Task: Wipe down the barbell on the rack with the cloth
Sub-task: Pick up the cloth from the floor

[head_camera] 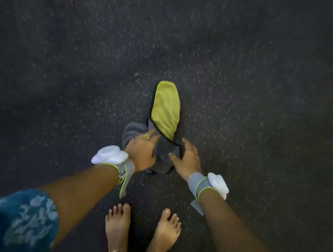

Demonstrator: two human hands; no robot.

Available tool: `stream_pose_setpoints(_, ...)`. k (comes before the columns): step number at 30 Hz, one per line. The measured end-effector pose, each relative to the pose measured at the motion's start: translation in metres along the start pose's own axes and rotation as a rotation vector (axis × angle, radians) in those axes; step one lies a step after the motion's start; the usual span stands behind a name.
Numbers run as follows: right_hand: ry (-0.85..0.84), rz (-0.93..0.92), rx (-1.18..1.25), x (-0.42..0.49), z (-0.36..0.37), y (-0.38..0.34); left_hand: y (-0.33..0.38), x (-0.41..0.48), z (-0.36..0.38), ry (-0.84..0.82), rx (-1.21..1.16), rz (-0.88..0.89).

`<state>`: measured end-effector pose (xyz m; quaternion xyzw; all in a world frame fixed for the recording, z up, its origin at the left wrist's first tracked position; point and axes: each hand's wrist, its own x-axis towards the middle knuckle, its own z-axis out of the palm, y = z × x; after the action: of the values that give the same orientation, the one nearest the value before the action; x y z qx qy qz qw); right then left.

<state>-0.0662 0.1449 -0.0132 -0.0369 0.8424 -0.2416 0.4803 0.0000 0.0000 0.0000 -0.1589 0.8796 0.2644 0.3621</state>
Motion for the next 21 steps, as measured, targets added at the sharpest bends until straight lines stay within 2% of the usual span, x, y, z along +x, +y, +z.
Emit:
stream_pose_setpoints(1, -0.009, 0.014, -0.024, 0.01, 0.014, 0.013, -0.005, 0.009, 0.017, -0.027, 0.07, 0.015)
stream_pose_setpoints(6, 0.016, 0.098, 0.011, 0.037, 0.035, 0.033, -0.016, 0.041, 0.041, 0.042, 0.248, 0.082)
stream_pose_setpoints(10, -0.026, 0.119, -0.029, 0.05, 0.043, 0.036, -0.015, 0.063, 0.049, -0.017, 0.403, 0.135)
stream_pose_setpoints(15, 0.14, 0.064, 0.059, 0.029, 0.044, 0.02, -0.006, 0.062, 0.035, 0.029, 0.476, 0.112)
stream_pose_setpoints(17, 0.172, 0.043, 0.098, 0.015, 0.039, 0.01, -0.004, 0.054, 0.022, -0.007, 0.454, 0.082)
stream_pose_setpoints(21, 0.25, 0.048, 0.083, -0.017, 0.008, -0.03, 0.013, 0.022, -0.025, 0.103, 0.097, 0.058)
